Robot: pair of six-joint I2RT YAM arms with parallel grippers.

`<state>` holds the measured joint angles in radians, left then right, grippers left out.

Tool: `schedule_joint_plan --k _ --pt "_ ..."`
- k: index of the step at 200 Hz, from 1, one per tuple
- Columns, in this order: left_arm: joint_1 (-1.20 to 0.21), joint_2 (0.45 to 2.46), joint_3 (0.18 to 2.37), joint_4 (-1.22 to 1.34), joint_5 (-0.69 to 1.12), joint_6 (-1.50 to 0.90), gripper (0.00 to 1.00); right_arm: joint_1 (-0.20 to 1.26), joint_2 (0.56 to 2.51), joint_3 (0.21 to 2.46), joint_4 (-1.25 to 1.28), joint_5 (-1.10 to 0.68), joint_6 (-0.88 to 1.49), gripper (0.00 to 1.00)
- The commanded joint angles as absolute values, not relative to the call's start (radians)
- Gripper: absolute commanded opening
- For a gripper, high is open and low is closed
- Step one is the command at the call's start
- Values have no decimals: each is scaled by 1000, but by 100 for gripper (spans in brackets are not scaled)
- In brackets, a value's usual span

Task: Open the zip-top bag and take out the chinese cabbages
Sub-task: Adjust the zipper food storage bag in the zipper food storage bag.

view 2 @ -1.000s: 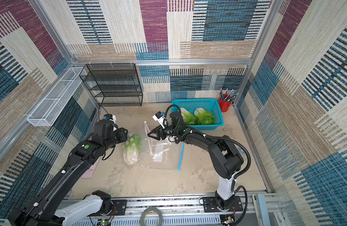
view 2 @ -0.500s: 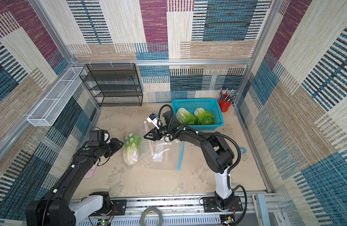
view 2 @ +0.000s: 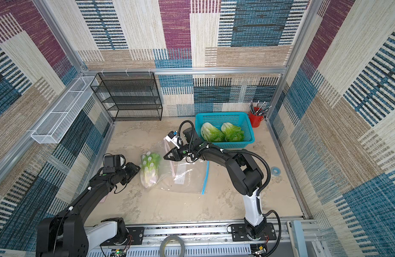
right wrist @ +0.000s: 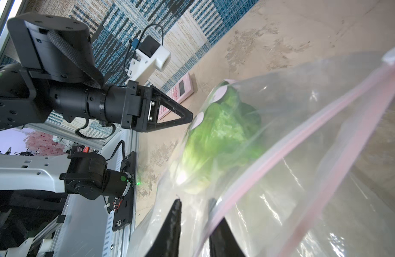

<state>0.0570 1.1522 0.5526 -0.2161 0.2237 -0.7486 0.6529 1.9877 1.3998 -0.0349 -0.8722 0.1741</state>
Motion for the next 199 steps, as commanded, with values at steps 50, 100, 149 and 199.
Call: schedule_joint_plan --k 50,100,149,199 --pt "61 1188 444 143 260 -866 50 655 1996 1397 -17 -902 183 9" --pt "61 1305 426 318 368 -909 50 658 2002 1391 2 -907 199 3" --pt "61 1400 390 496 436 -992 8 658 2003 1389 -3 -910 195 0" --pt "61 1329 409 426 434 -981 0 658 2003 1390 -3 -907 192 0"
